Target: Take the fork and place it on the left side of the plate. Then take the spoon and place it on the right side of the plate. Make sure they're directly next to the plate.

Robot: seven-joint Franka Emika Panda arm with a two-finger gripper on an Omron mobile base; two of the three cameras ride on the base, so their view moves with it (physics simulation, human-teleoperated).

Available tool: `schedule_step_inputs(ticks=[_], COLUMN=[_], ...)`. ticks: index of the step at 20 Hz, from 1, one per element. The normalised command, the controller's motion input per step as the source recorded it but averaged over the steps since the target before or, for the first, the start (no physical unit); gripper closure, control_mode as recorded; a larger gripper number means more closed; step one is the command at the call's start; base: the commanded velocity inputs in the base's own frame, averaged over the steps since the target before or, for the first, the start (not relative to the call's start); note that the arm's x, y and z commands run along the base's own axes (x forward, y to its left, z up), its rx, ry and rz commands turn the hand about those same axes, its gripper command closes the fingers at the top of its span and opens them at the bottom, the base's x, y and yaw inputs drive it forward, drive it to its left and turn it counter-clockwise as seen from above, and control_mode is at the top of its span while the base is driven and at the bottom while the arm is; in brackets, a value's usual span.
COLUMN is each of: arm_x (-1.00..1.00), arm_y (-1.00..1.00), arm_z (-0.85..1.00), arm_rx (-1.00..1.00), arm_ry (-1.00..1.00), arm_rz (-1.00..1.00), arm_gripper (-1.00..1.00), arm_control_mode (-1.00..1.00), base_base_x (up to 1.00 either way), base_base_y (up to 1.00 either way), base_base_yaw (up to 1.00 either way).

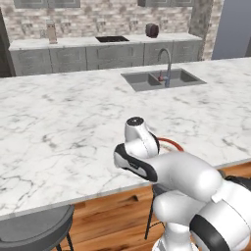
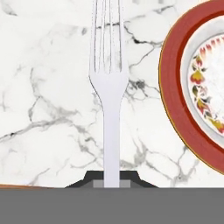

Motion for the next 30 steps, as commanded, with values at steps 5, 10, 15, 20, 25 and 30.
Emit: schedule_step_inputs(ticks=[5,10,15,20,25,30], arm_x=[0.06,0.13,0.22,0.24,0.21,0.23], arm_y=[-0.07,-0.03,0.0,0.0,0.0,0.0], arm_z=[-0.2,-0.21,-0.17,-0.16,-0.16,-0.19], arm_rx=[0.0,0.0,0.0,0.0,0.0,0.0], arm_ry=[-0.01,0.0,0.0,0.0,0.0,0.0], arm_rz=[-0.02,-0.06,-0.04,-0.01,0.0,0.0], arm_gripper=[1.0,1.0,1.0,1.0,1.0,1.0], arm_control_mode=[-1.0,-1.0,-1.0,-1.0,-1.0,-1.0], base_base_x=[0.0,0.0,0.0,0.0,0.0,0.0], base_base_y=[0.0,0.0,0.0,0.0,0.0,0.0], base_base_yaw=[0.0,0.0,0.0,0.0,0.0,0.0])
